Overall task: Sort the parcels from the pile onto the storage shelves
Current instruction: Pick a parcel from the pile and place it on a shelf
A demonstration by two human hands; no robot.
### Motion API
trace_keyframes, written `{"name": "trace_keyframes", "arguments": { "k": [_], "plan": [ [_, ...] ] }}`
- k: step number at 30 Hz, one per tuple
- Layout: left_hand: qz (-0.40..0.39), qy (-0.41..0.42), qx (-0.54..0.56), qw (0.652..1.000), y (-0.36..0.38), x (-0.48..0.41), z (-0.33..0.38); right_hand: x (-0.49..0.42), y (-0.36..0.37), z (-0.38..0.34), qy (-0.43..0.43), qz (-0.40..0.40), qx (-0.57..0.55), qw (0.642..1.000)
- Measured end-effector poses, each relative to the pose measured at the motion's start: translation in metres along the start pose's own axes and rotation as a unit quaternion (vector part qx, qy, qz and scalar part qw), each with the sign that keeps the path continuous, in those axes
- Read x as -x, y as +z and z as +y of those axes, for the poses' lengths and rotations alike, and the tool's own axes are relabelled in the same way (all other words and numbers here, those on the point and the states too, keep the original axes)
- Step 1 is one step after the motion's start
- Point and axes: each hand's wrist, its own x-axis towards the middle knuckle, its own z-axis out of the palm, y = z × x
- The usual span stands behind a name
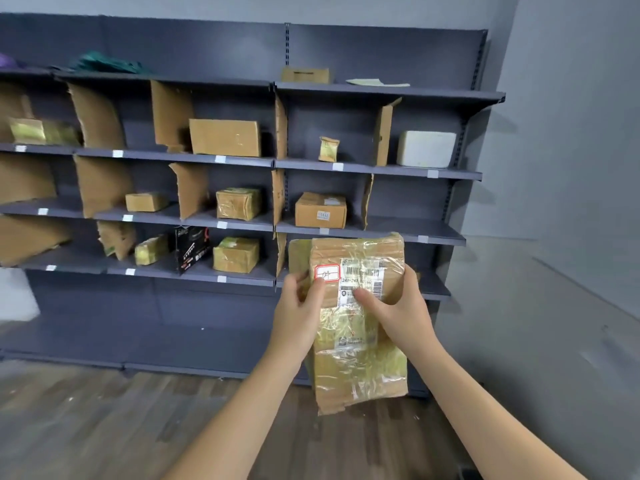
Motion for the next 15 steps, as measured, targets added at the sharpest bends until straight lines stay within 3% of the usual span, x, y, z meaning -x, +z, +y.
{"name": "trace_keyframes", "arguments": {
  "k": [15],
  "plan": [
    [0.110,-0.029,-0.020,0.993,-0.197,-0.154,-0.028,-0.116,0.250,-0.036,-0.021,-0.096,-0.014,0.995]
  ]
}}
